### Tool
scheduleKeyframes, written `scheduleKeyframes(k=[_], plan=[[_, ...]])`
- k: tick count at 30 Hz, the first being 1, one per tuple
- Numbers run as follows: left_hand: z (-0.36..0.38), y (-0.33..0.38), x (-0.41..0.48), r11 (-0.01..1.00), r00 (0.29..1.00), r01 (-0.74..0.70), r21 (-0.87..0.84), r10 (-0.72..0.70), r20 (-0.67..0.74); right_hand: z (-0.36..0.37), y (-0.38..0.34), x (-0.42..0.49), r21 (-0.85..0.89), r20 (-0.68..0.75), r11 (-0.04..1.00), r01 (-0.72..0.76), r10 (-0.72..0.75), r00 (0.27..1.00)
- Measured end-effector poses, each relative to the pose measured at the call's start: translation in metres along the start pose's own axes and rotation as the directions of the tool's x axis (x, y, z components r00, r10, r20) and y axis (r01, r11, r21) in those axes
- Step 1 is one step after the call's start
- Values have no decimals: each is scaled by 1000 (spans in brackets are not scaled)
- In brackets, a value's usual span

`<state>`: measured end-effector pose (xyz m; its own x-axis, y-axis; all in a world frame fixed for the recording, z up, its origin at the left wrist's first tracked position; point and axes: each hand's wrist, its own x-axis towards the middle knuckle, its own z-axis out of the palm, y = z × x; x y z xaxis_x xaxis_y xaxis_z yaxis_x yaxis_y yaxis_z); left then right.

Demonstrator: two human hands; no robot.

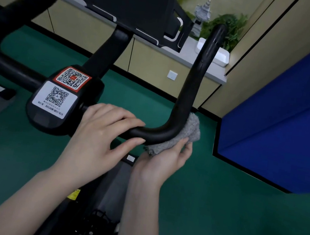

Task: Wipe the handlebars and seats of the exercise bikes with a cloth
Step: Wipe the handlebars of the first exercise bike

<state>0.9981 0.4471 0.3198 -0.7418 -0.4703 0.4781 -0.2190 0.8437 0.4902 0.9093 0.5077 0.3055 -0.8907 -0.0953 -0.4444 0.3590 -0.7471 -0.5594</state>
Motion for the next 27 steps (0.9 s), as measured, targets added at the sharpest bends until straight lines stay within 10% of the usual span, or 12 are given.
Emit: scheduleKeyframes(k=[9,17,22,27], plan=[[-1,6,1,999,999,51,0,-51,11,0,-14,3,-90,-5,944,-318,319,948],[4,23,6,993,992,116,8,-115,-53,-5,-19,-2,-144,41,955,-261,269,962],[17,34,9,988,984,151,32,-147,-101,6,-36,25,-405,240,859,313,-230,943],[19,36,10,980,972,200,-13,-200,-128,8,-58,53,-423,802,199,884,-373,467]])
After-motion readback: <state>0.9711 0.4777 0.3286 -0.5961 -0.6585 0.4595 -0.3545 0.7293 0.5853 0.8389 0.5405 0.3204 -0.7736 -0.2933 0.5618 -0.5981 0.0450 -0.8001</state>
